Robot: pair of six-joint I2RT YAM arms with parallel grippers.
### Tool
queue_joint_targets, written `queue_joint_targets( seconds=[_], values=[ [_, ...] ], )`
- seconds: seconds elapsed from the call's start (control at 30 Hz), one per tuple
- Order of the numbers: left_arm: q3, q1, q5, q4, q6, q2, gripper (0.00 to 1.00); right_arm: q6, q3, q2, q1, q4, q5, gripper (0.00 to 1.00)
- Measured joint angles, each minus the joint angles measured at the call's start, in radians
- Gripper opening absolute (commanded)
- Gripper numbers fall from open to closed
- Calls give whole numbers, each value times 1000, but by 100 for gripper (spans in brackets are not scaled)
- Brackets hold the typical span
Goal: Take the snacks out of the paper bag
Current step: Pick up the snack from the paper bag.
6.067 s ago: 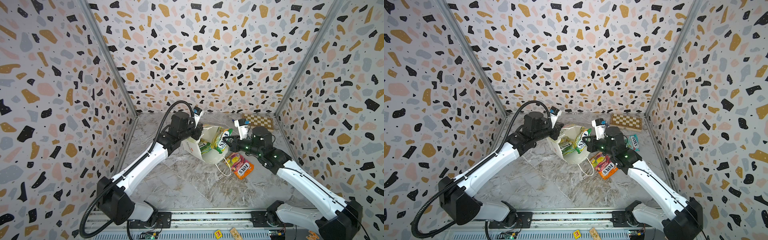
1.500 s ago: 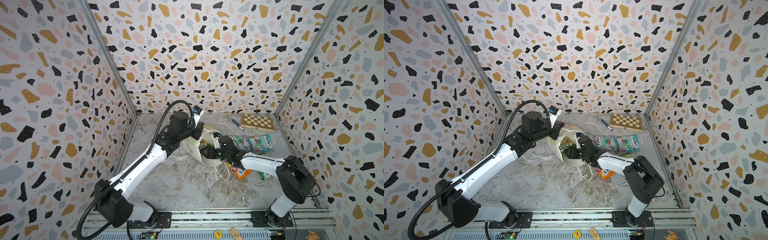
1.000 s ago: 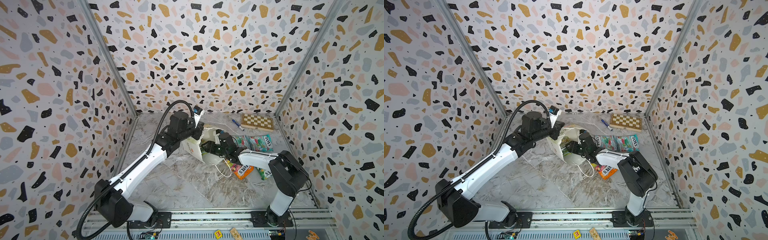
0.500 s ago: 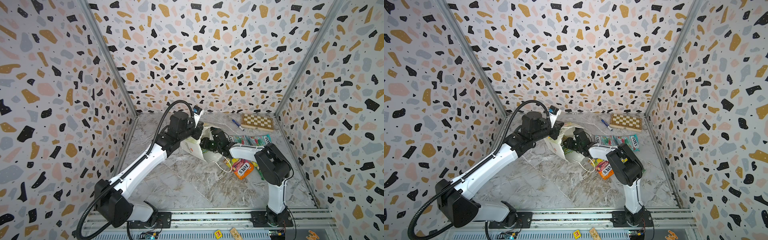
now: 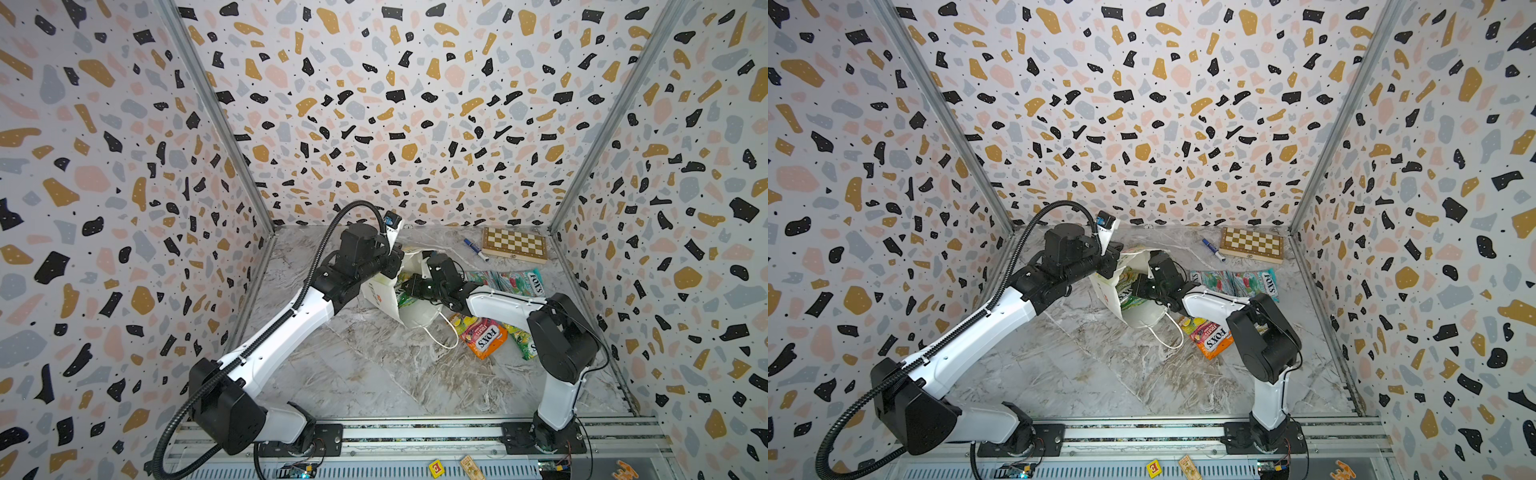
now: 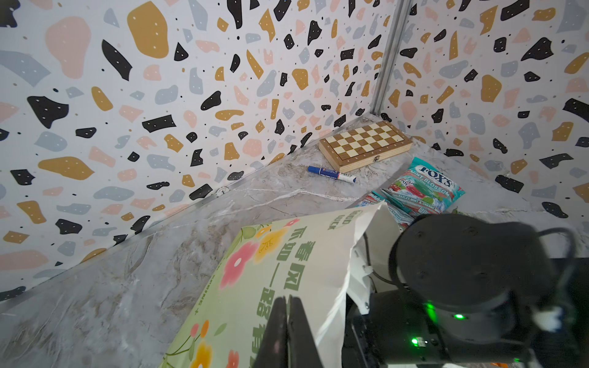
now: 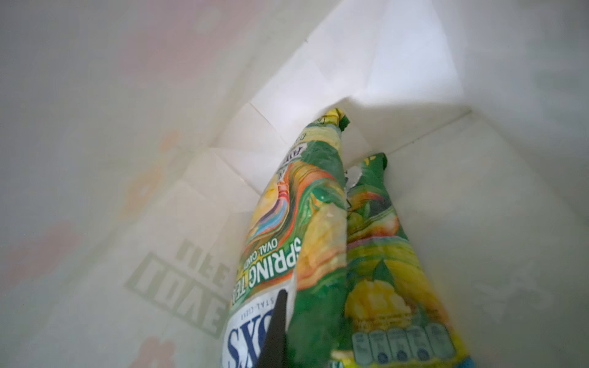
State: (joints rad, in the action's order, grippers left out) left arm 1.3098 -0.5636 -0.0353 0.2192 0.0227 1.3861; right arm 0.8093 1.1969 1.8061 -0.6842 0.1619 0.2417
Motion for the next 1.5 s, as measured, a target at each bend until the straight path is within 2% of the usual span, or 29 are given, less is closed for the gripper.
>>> queue_joint_targets(
  seconds=[0.63, 1.03, 1.13, 1.27, 1.37, 1.5],
  values=[
    [0, 0, 71, 17, 0, 17, 0, -182, -9, -418, 3, -223, -111, 0],
    [0, 0, 73, 22, 0, 17, 0, -243, -90, -718, 92, -269, -298, 0],
    [0, 0, 74, 23, 0, 17, 0, -243, -109, -735, 161, -267, -323, 0],
    [0, 0, 80, 26, 0, 18, 0, -235, -172, -715, 282, -257, -278, 0],
    [0, 0, 90, 29, 2, 18, 0, -230, -207, -650, 345, -231, -218, 0],
    [4, 0, 117, 42, 4, 18, 0, -231, -221, -526, 369, -183, -145, 0]
  ],
)
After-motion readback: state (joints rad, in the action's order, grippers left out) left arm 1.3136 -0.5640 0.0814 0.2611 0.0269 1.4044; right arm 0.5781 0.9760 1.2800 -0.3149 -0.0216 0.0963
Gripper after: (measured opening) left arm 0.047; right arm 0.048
